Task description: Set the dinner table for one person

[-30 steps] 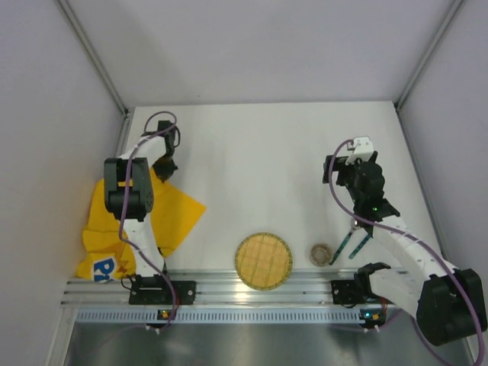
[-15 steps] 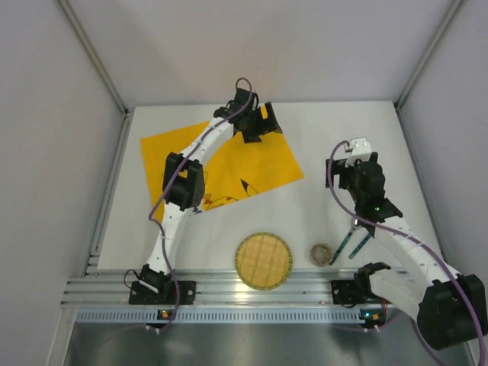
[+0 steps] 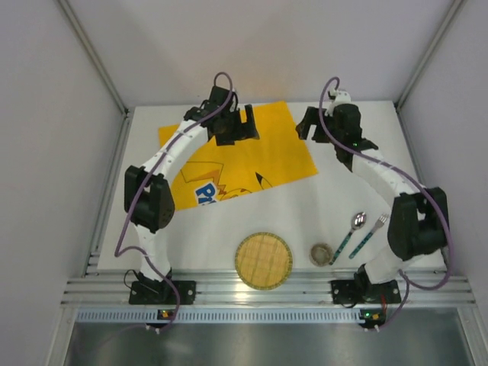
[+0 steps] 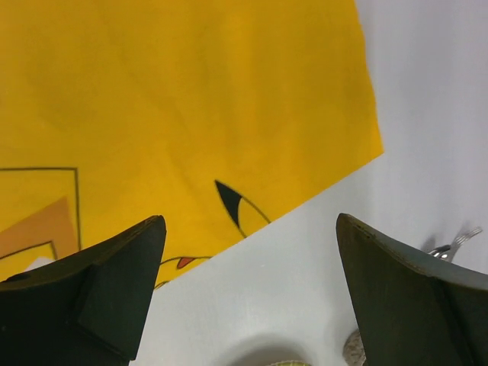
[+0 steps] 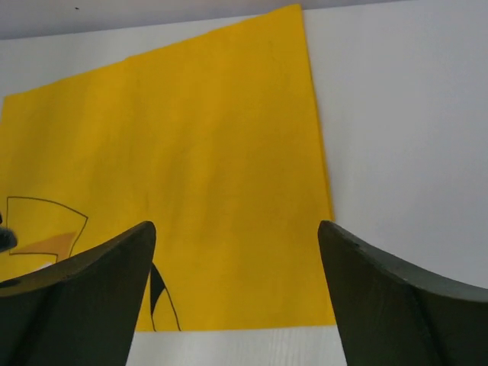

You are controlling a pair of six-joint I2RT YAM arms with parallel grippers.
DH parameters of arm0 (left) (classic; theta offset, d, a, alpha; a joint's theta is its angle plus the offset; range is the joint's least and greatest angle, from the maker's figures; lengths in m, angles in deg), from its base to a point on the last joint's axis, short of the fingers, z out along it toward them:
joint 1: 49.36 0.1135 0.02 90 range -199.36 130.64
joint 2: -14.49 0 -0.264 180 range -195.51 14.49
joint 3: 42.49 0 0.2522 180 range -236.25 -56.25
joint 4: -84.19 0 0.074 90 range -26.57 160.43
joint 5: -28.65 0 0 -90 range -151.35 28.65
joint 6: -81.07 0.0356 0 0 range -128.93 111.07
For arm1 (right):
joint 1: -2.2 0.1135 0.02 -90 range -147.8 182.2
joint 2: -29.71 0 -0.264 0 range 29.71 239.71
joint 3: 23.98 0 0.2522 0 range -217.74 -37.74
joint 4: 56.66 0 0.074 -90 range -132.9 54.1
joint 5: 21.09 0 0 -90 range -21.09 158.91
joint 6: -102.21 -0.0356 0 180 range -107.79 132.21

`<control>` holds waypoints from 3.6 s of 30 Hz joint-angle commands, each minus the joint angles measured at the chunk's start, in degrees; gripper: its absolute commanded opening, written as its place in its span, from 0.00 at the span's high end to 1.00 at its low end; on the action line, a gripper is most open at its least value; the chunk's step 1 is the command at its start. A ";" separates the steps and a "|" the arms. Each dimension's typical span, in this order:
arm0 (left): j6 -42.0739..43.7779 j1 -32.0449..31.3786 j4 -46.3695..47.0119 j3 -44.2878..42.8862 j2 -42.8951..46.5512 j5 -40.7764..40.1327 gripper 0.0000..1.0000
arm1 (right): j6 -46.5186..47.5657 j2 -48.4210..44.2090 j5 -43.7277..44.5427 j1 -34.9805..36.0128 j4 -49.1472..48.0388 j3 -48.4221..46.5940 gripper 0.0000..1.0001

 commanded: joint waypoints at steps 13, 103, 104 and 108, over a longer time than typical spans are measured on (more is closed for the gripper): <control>3.40 7.63 -6.81 31.69 26.11 -14.71 0.02 | -14.01 33.24 -16.12 -4.13 19.83 -26.38 0.93; 17.64 -1.79 10.07 35.95 14.00 39.51 1.00 | -3.03 -14.13 -8.99 -7.21 47.17 8.08 0.28; 17.21 1.19 10.50 34.54 13.21 41.96 1.00 | -2.94 -14.39 -9.35 -7.21 47.00 8.17 0.28; 15.63 7.19 11.82 26.46 7.68 44.96 1.00 | -2.85 -15.62 -10.14 -7.12 46.39 10.53 0.28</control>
